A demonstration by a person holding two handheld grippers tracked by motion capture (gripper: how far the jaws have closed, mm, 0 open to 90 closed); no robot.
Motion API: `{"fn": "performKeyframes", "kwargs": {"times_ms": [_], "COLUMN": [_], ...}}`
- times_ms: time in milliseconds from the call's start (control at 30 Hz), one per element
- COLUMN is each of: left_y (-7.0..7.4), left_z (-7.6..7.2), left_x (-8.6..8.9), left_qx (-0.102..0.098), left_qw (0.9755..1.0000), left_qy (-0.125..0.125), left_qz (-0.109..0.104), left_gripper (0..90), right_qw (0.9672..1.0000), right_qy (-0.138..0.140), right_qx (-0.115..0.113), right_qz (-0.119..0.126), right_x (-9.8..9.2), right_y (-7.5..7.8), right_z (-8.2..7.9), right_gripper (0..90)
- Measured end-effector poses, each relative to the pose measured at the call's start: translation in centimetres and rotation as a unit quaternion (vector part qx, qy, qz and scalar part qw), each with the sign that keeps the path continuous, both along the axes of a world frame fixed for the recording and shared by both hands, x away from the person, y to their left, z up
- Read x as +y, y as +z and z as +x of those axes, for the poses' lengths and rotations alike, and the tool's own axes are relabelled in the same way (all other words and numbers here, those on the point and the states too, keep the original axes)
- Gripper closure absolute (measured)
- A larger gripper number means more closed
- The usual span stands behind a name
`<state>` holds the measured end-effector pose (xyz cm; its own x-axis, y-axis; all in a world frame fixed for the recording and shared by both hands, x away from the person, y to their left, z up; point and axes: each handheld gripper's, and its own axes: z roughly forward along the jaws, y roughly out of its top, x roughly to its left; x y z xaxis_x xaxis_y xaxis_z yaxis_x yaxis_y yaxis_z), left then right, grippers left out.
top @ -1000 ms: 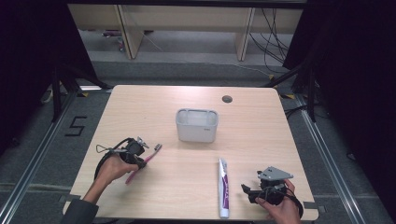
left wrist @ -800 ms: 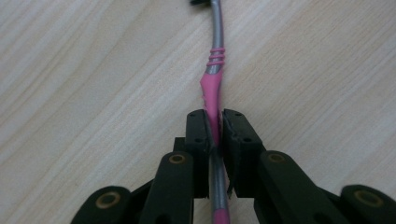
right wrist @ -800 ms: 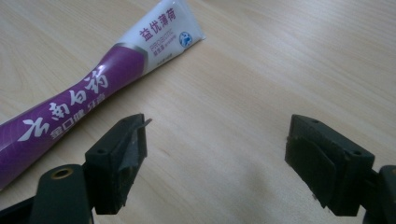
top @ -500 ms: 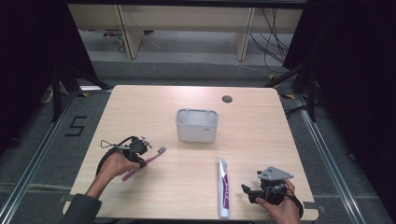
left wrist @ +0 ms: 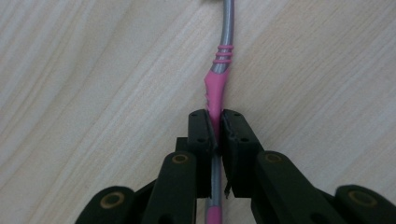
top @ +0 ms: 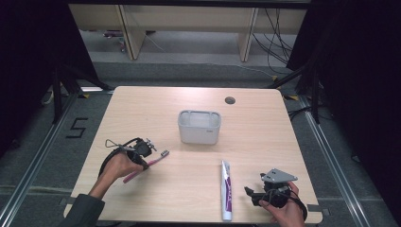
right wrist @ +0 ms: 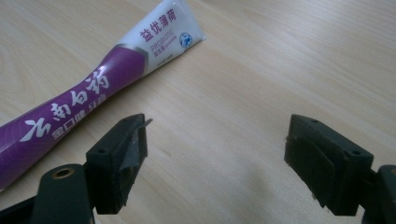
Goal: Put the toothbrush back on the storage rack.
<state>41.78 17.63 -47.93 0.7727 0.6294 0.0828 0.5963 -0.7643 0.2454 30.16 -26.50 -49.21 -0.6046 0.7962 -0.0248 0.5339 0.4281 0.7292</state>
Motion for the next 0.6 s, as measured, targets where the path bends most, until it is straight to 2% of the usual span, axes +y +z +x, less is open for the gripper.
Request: {"fn": "performKeyframes", "kwargs": {"times_ms": [33,100,200,233,333,433,500,533,600], "left_y": [0.3,0.6,0.8,0.9,1.0,1.3,1.7,1.7,2.3], "left_z": [-0.1,-0.2,-0.3,-0.4,-0.5,-0.7,-0.8,-0.8,-1.0], "left_x": [0.1,0.2,0.4,0.5,0.7,0.9,1.0,1.0,1.2], "left_qx": [-0.008,-0.014,-0.016,-0.019,-0.020,-0.025,-0.033,-0.033,-0.041], "left_qw": [0.9999,0.9998,0.9996,0.9995,0.9993,0.9985,0.9978,0.9978,0.9968], "left_qy": [-0.001,-0.001,-0.004,-0.004,-0.003,0.002,-0.002,-0.002,0.001], "left_qz": [-0.008,-0.012,-0.021,-0.024,-0.032,-0.048,-0.057,-0.057,-0.069], "left_gripper": [81.8,81.8,81.8,81.8,81.8,81.8,81.8,81.8,81.8], "right_qw": [0.9999,1.0000,0.9999,0.9999,1.0000,0.9998,0.9998,1.0000,1.0000], "right_qy": [0.003,0.003,0.001,-0.009,-0.005,-0.012,-0.012,-0.005,-0.005], "right_qx": [-0.007,-0.007,-0.009,0.006,0.001,0.013,0.012,0.001,0.002], "right_qz": [-0.007,-0.006,-0.006,0.003,-0.001,0.006,0.006,-0.004,-0.001], "right_x": [-0.1,-0.2,-0.2,0.0,-0.1,0.0,0.0,-0.1,-0.1], "right_y": [0.0,0.0,0.1,0.1,0.1,0.1,0.1,0.1,0.1], "right_z": [0.1,0.1,0.1,-0.1,0.0,-0.1,-0.1,0.0,0.0], "right_gripper": [22.1,22.1,22.2,22.2,22.2,22.2,22.2,22.2,22.2]}}
